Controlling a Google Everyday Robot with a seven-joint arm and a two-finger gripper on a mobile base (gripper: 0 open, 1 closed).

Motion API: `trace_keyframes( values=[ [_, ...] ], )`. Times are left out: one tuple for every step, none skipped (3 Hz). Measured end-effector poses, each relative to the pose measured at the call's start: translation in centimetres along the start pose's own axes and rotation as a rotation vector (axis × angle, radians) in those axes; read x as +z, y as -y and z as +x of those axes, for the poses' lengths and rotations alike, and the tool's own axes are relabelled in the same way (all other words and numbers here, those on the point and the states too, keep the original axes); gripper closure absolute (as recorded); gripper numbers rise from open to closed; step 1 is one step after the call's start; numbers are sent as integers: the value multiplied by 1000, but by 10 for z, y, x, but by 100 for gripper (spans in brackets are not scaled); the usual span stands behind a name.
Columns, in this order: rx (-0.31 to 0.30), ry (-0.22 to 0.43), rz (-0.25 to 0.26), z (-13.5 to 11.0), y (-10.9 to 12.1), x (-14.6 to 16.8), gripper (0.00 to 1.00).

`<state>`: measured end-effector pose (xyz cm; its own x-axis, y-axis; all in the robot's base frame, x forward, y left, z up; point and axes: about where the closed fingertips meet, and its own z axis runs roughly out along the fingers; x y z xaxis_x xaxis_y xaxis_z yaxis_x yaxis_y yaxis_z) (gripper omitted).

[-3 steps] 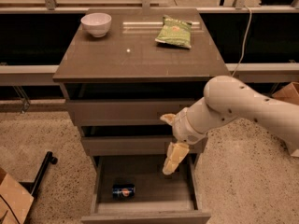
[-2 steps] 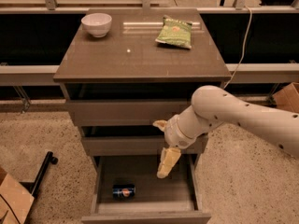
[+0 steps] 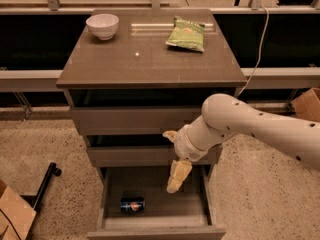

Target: Pick pepsi can from bottom drawer and place on counter

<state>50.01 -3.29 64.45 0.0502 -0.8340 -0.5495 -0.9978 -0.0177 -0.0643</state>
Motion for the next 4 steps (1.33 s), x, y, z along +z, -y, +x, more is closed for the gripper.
trace_keyframes(
  values=[
    [-5, 3, 7, -1, -1, 19, 0],
    [-27, 22, 17, 2, 8, 63, 0],
    [8, 88, 21, 11, 21, 115, 0],
    [30, 103, 0, 19, 17, 134, 0]
  ],
)
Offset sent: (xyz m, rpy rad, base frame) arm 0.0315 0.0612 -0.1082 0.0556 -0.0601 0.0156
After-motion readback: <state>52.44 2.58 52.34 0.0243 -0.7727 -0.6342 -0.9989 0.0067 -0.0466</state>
